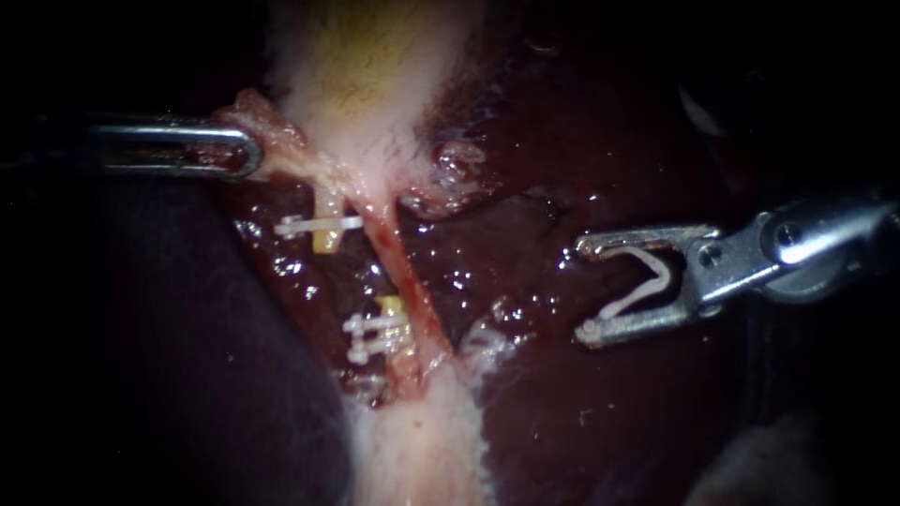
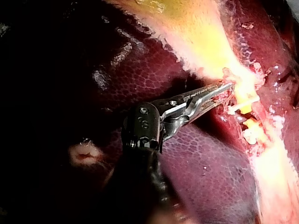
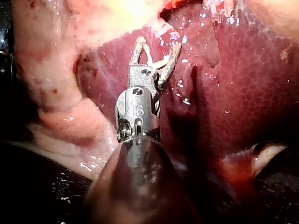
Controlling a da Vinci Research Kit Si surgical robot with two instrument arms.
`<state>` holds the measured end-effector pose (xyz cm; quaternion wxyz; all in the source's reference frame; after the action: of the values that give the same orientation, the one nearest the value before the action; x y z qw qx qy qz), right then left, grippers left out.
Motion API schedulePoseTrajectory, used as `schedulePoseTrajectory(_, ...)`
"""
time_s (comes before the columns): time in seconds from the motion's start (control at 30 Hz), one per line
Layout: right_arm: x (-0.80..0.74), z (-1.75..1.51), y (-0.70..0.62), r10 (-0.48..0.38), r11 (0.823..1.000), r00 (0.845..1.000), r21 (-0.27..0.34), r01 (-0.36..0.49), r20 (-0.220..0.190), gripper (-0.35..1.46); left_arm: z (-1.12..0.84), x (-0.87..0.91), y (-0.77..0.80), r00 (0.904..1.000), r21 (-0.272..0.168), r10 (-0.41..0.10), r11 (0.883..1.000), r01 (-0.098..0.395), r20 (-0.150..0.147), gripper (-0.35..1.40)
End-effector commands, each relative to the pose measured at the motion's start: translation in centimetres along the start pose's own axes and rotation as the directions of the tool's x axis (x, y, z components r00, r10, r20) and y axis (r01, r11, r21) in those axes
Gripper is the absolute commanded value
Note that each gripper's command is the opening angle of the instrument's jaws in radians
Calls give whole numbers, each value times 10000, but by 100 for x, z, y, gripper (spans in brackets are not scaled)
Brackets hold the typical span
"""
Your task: Clipping first clip right tube
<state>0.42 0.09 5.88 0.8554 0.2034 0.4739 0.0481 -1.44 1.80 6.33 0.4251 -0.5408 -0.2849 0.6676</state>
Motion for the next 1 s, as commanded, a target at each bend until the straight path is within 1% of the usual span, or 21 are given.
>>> schedulePoseTrajectory(0.03,0,3,0,6,10000,10000,-19,-6,11,50,1,-2,-1,10000,22,31,10000,-31,-12,-35)
schedulePoseTrajectory(0.1,1,12,-1,-59,10000,10000,2,59,12,50,4,-6,-3,10000,41,57,10000,-57,-20,-35)
schedulePoseTrajectory(0.27,-1,49,-6,621,9981,9981,3,-621,5,50,8,-13,-6,9999,69,96,9999,-96,-33,-35)
schedulePoseTrajectory(0.47,-8,97,-8,1185,9925,9929,286,-1185,-14,50,10,-13,-6,9999,79,99,9999,-98,-38,-35)
schedulePoseTrajectory(0.57,-9,117,-3,1353,9904,9908,276,-1352,-3,50,11,-14,-6,9999,115,103,9999,-102,-54,-35)
schedulePoseTrajectory(0.63,-8,130,2,1583,9871,9874,254,-1582,2,50,12,-14,-6,9999,122,105,9999,-104,-58,-35)
schedulePoseTrajectory(0.7,-7,140,7,1740,9843,9847,302,-1738,-50,50,12,-15,-6,9999,126,107,9999,-106,-59,-35)
schedulePoseTrajectory(0.8,-8,157,14,1915,9809,9812,405,-1904,-234,50,12,-15,-5,9999,129,107,9999,-106,-61,-35)
schedulePoseTrajectory(0.93,-8,174,17,2145,9753,9757,635,-2114,-458,50,12,-15,-5,9999,131,106,9999,-105,-61,-35)
schedulePoseTrajectory(1.0,-7,182,18,2136,9750,9758,724,-2099,-470,50,12,-15,-5,9999,131,106,9999,-105,-61,-35)
